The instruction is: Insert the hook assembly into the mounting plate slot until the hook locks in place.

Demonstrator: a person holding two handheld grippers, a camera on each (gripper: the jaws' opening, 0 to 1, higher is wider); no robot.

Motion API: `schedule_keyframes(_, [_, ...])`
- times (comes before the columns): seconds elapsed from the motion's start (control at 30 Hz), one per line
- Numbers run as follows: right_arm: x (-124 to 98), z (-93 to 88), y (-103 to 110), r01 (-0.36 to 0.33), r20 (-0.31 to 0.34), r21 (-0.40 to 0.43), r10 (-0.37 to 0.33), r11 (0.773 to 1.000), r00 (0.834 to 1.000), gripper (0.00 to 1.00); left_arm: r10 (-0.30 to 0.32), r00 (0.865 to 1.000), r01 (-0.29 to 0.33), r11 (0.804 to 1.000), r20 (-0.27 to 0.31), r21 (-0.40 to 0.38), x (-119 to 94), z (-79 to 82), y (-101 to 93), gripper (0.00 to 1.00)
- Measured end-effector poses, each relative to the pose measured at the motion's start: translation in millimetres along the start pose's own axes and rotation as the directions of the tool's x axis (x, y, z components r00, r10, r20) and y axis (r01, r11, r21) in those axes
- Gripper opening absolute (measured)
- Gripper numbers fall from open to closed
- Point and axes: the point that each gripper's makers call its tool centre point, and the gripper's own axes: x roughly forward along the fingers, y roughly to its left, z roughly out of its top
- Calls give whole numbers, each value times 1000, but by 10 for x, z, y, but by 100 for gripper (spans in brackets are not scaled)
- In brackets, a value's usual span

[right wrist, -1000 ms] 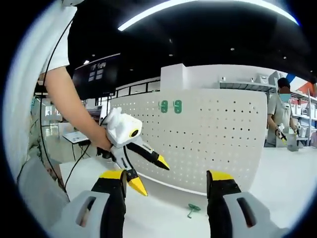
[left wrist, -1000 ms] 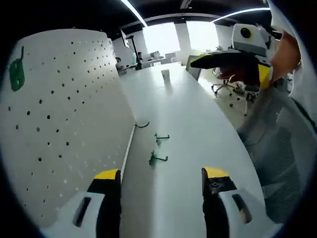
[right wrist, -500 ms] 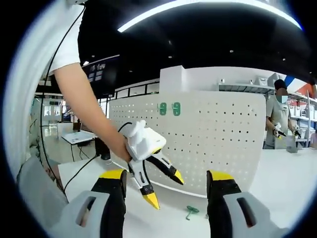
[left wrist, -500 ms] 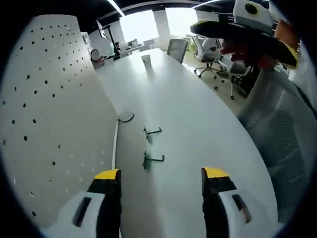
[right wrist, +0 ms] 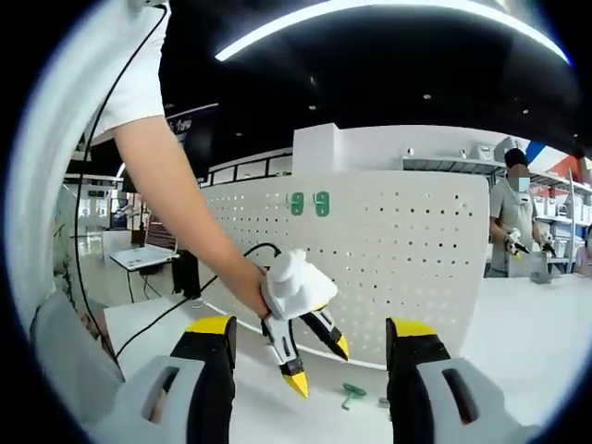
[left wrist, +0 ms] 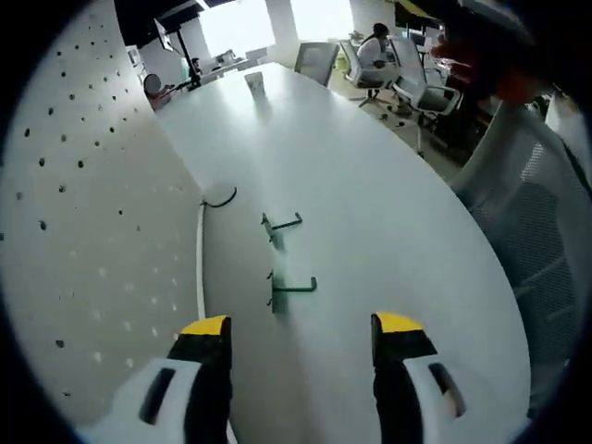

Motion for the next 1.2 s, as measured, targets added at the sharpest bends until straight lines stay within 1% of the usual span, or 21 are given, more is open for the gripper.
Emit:
schedule_keyframes(0.13, [-10,6,-16,6,4,2,-6,1000,1000,64,-20,1000,20,1000,-15,-6,82,14,17,62])
schedule_keyframes(0.2, [-12,8,-21,8,5,4,-8,1000,1000,64,-32,999,32,999,-37,-3,143,-9,20,61])
schedule_keyframes(0.23, [-13,8,-25,10,5,4,-10,1000,1000,64,-37,998,38,999,-56,15,172,-32,20,61])
schedule_keyframes(0.33, [-17,17,-41,15,10,10,-15,1000,1000,64,-49,996,50,999,-74,9,244,-55,48,61])
schedule_keyframes(0.5, [-28,25,-56,21,12,12,-21,1000,1000,64,-75,993,75,997,-89,0,324,-49,72,60])
schedule_keyframes(0.63, [-29,23,-61,25,11,10,-25,1000,1000,64,-102,988,104,994,-116,13,384,-58,83,57])
schedule_keyframes(0.7, [-25,14,-44,21,5,-5,-21,1000,1000,62,-103,988,107,994,-118,27,407,-45,93,57])
schedule_keyframes(0.8, [-22,7,-37,19,-1,-14,-19,1000,1000,61,-108,987,111,994,-122,22,428,-45,95,55])
schedule_keyframes(0.83, [-26,13,-38,20,2,-13,-20,1000,1000,61,-114,985,118,993,-129,25,440,-61,82,55])
schedule_keyframes(0.9, [-29,9,-46,21,-1,-12,-21,1000,1000,61,-127,984,132,991,-124,26,431,-44,63,52])
schedule_keyframes(0.97, [-28,20,-53,24,2,-11,-24,1000,1000,61,-130,984,135,990,-124,31,434,-42,62,52])
schedule_keyframes(1.03, [-26,16,-52,23,0,-10,-23,1000,1000,61,-138,982,141,990,-126,17,437,-50,52,51])
schedule_keyframes(1.1, [-22,14,-41,19,-2,-13,-19,1000,1000,61,-161,979,161,987,-124,-7,433,-58,16,48])
schedule_keyframes(1.2, [-13,10,-7,10,-6,-27,-10,1000,1000,61,-155,980,157,988,-122,4,430,-56,29,48])
